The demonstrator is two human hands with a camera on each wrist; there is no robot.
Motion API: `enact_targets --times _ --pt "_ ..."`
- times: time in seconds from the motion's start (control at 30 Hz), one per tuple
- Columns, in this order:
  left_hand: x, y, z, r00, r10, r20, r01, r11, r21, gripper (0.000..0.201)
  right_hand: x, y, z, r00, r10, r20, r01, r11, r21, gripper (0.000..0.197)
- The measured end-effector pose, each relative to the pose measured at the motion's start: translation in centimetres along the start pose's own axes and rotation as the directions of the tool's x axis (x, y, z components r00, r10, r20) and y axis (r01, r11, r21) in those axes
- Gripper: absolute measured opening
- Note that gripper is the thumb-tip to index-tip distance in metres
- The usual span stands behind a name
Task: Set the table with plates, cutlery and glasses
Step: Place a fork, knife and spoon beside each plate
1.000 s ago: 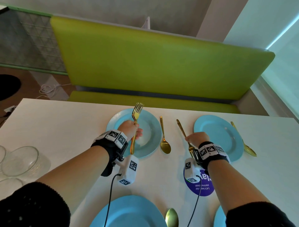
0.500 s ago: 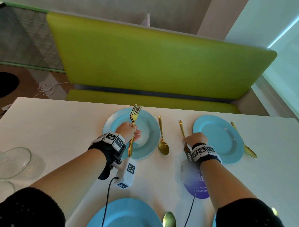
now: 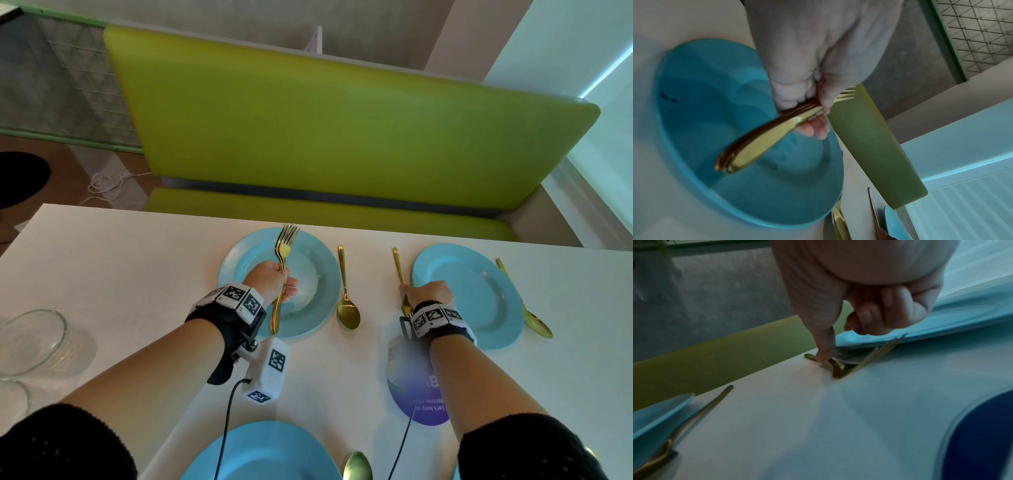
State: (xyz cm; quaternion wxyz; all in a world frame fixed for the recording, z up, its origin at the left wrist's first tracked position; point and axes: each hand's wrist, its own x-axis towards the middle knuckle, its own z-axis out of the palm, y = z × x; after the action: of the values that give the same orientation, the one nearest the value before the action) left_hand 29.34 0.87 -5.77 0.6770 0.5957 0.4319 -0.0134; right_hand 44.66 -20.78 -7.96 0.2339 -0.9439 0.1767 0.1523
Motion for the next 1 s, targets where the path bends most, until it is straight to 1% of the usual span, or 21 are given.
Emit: enact_targets --times 0.17,0.43,0.5,0.53,0.6,0.63,0.7,0.8,0.87,0.97,1.0 --pt "-0.3 -0.1 0.2 1.000 -0.005 0.001 0.005 1.000 0.000 0.024 0.3 0.3 -0.3 1.000 0.018 -0.002 -0.018 1.000 0.023 0.055" --pt "-1.0 -0.2 0.3 1.000 0.002 -0.015 -0.002 1.000 -0.003 0.023 0.5 0.8 -0.5 1.000 0.002 -0.012 -0.001 0.999 0.047 0.061" --pt "-1.3 -0.4 0.1 1.000 -0.006 0.000 0.006 1.000 0.002 0.021 -0.3 0.3 -1.0 0.999 -0.043 -0.021 0.044 0.998 0.039 0.062" --pt "-1.5 -0.4 0.0 1.000 -0.012 0.015 0.012 1.000 0.008 0.022 -0.9 -0.1 -1.2 0.996 -0.086 -0.017 0.087 0.996 0.028 0.063" --pt "-1.9 -0.5 -0.1 0.999 -0.019 0.034 0.018 0.999 0.027 0.025 -2.6 -1.2 -1.6 0.974 -0.227 0.015 0.227 0.974 0.004 0.060" --pt "-2.1 -0.6 -0.2 0.999 -0.021 0.038 0.020 0.999 0.042 0.027 -3.7 -1.8 -1.7 0.947 -0.320 0.037 0.320 0.947 -0.004 0.055" --pt "-2.8 -0.5 -0.6 0.999 -0.016 0.048 0.012 0.997 0.082 0.029 -6.5 -3.1 -1.9 0.863 -0.499 0.077 0.502 0.865 -0.009 0.040" --pt "-3.7 -0.3 -1.1 0.997 -0.002 0.079 -0.010 0.989 0.150 0.028 -10.9 -4.5 -1.5 0.691 -0.704 0.164 0.719 0.692 -0.063 0.026" --pt "-4.4 -0.2 -1.6 0.995 -0.001 0.101 -0.017 0.985 0.172 0.026 -13.5 -5.1 -1.0 0.586 -0.773 0.242 0.805 0.590 -0.065 0.023" --pt "-5.5 -0.1 -2.9 0.984 -0.020 0.180 -0.021 0.974 0.224 0.022 -17.0 -5.5 -0.1 0.465 -0.817 0.341 0.882 0.461 -0.101 0.022" --pt "-5.8 -0.2 -3.5 0.977 -0.025 0.211 -0.030 0.967 0.252 0.019 -18.0 -5.5 0.1 0.432 -0.820 0.375 0.900 0.420 -0.119 0.022"
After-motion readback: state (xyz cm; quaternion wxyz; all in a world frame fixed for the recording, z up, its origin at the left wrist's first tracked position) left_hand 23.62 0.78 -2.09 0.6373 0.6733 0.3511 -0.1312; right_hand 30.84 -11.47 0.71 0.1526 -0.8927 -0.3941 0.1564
